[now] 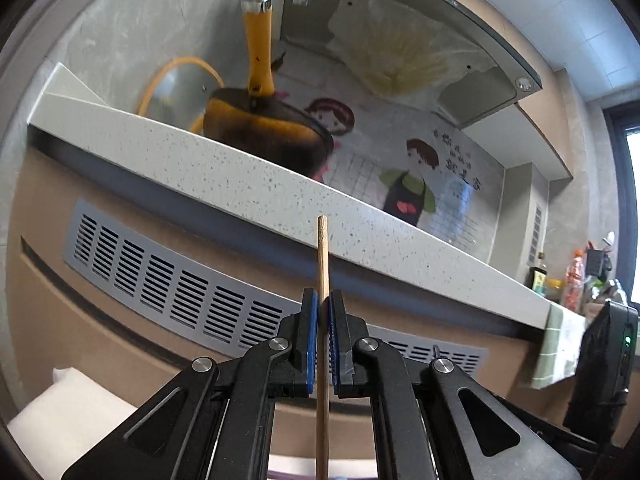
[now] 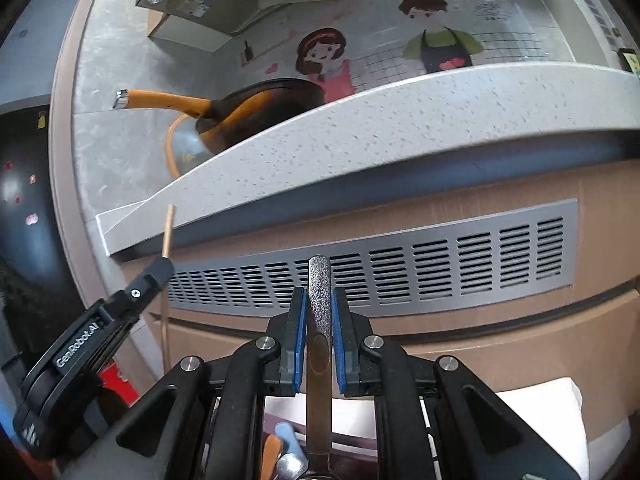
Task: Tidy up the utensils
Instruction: 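Lift the chopstick and black spoon into the maroon caddy and open both grippers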
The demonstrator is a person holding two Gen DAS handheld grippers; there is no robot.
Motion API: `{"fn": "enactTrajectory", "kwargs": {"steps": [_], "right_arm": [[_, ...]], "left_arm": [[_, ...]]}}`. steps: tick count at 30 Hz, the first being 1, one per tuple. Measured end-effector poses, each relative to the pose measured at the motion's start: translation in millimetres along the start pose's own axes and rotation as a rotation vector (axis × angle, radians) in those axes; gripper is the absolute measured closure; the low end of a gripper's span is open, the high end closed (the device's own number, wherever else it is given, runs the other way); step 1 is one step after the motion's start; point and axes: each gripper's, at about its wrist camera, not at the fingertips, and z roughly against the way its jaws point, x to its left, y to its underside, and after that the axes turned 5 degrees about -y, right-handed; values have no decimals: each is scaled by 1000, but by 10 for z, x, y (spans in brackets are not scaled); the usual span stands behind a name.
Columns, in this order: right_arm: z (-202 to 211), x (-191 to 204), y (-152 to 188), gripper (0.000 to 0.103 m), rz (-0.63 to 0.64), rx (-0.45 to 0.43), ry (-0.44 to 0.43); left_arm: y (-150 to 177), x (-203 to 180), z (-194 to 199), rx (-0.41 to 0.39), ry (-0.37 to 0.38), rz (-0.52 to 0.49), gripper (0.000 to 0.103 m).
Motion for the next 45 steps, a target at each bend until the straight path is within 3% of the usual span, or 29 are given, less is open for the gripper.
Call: {"fn": "enactTrajectory", "kwargs": {"steps": [4, 10, 15, 25, 30, 32, 34, 36, 37, 41, 45], "right_arm": [[10, -55, 102, 92, 0, -43, 37], [-30, -93, 190, 92, -9, -15, 45], [-19, -83, 314, 92, 0, 23, 71], [279, -108, 477, 92, -13, 72, 101], [395, -94, 551, 92, -19, 102, 117], [431, -77, 580, 90, -25, 134, 117], [454, -88, 610, 89, -45, 186, 104], [517, -87, 632, 78, -64, 227, 110], [561, -81, 644, 76, -63, 229, 118], [893, 60, 664, 75, -37, 226, 156], [1260, 317, 808, 74, -26, 277, 150]], "left_arm": [[137, 17, -42, -20, -35, 26, 97], [206, -10, 36, -37, -53, -20, 97], [363, 19, 43, 22, -57, -36, 97], [421, 315, 173, 173, -35, 59, 97], [476, 337, 296, 250, -17, 56, 97], [507, 299, 311, 325, 15, 32, 95], [531, 272, 304, 391, 20, 11, 88], [534, 267, 316, 453, 28, 3, 72], [517, 275, 349, 480, 27, 5, 70], [426, 264, 562, 540, -41, -50, 68], [401, 166, 1068, 581, -135, -169, 67]]}}
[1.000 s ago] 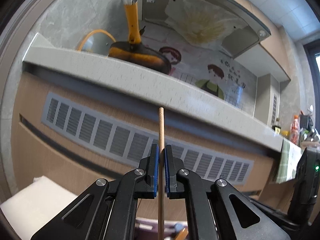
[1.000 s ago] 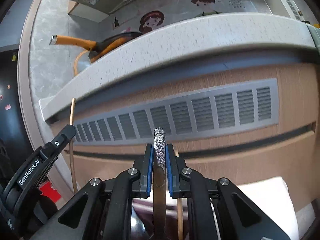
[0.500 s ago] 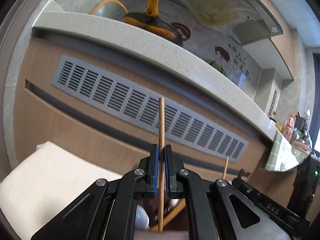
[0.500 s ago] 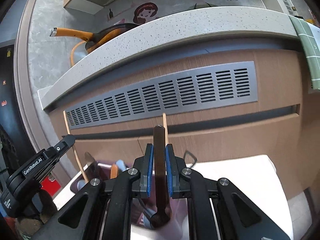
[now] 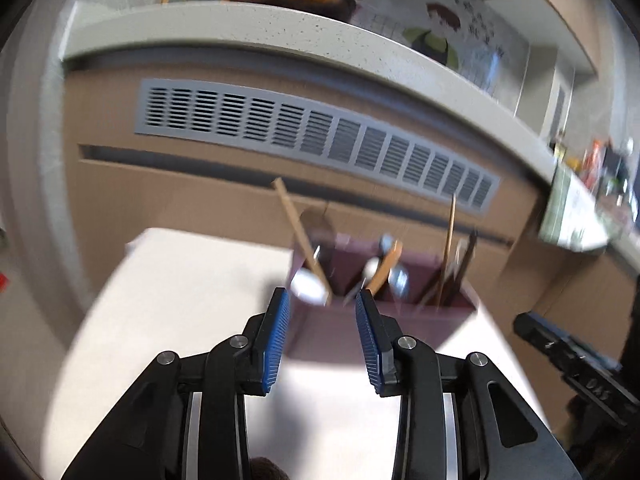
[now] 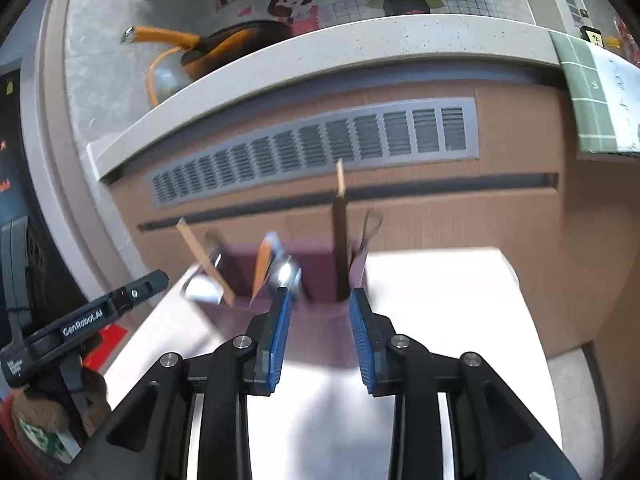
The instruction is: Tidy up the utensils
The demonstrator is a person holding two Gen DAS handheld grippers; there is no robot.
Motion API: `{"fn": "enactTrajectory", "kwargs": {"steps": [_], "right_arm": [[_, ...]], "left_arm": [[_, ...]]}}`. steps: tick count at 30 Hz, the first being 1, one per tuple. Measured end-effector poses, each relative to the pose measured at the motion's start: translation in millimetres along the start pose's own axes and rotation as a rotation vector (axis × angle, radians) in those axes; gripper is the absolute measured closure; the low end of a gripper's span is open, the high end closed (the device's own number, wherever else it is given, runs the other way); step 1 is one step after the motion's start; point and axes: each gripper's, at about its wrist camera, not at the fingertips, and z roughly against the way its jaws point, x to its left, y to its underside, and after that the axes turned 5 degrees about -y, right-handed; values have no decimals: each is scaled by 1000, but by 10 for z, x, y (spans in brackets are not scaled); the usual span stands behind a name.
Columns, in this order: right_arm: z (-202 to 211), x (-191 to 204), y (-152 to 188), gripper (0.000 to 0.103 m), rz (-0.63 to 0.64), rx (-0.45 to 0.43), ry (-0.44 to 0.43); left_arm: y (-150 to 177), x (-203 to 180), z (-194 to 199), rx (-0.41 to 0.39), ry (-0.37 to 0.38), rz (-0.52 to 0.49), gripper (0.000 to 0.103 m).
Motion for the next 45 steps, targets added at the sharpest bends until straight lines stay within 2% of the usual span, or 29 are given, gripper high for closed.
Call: {"fn": "enactTrajectory", "kwargs": {"steps": [5, 8, 12, 17, 45], "right_arm": [[381, 349, 432, 74, 69, 73, 4], [570, 501, 662, 74, 77, 87, 30], [745, 632, 842, 74, 84, 82, 30], [854, 752, 907, 74, 134, 58, 51], [894, 772, 889, 74, 133, 56, 64]], "left_arm": [[414, -130, 539, 39, -98, -134, 67], [588, -171, 750, 74, -108, -140, 67], [716, -179, 946, 66, -112, -157, 67], [755, -189, 1052, 66, -112, -164, 67], [755, -182, 1126, 60, -89, -151, 67]]}}
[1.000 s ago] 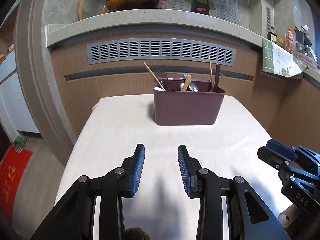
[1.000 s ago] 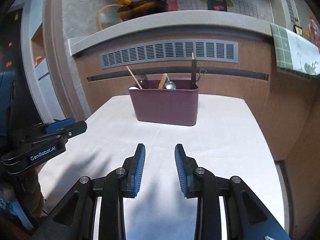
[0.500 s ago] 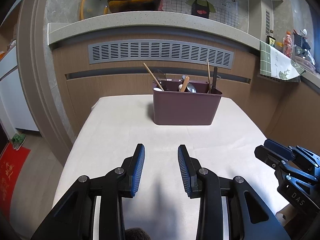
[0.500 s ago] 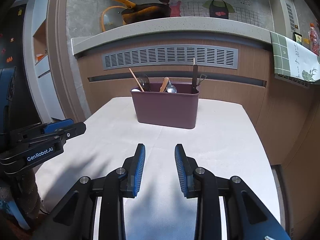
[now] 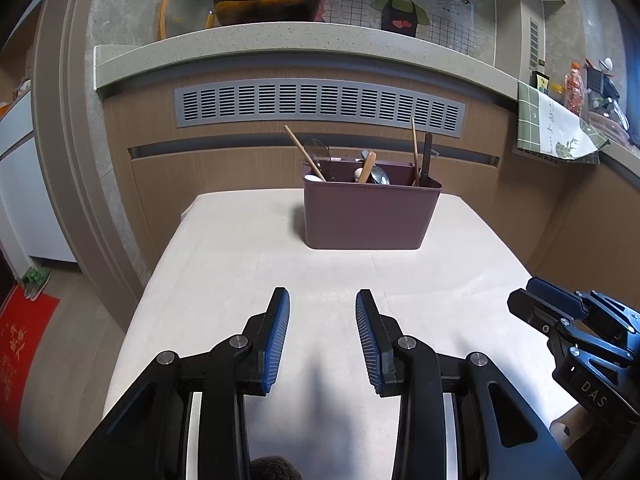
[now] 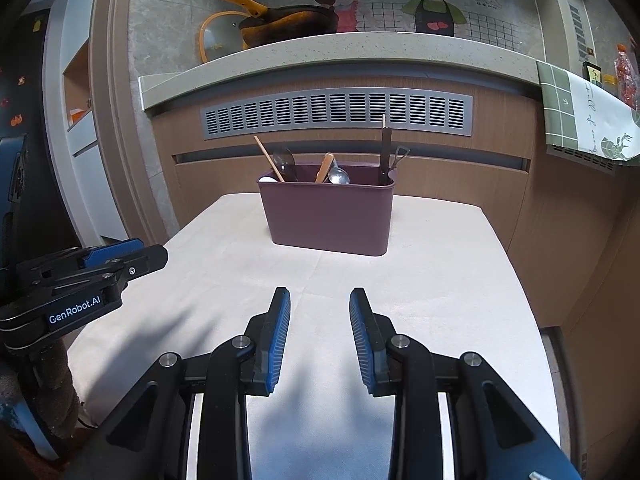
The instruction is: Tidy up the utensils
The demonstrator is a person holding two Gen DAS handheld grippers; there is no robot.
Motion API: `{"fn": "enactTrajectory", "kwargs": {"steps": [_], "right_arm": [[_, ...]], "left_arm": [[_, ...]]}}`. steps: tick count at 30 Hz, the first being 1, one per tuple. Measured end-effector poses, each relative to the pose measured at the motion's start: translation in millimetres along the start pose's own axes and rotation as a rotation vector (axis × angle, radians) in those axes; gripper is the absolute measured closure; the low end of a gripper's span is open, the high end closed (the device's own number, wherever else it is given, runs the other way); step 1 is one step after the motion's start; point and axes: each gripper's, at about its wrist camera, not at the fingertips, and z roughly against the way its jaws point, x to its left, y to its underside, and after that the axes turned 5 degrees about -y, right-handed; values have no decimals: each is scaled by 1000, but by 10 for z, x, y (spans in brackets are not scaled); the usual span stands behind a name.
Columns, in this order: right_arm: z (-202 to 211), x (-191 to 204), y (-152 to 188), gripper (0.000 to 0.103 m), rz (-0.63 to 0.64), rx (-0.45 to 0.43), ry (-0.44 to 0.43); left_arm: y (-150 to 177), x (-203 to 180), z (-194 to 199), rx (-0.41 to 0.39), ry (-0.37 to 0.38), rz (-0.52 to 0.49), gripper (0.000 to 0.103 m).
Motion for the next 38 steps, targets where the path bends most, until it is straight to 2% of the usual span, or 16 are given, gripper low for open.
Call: {"fn": "enactTrajectory", "kwargs": {"steps": [32, 38], "right_arm": [[37, -27, -34, 73, -4, -14, 31], [24, -7, -38, 73, -4, -7, 34]], "left_arm": [[24, 5, -21, 20, 20, -19, 67], [62, 81, -41, 36, 29, 17, 67]]}}
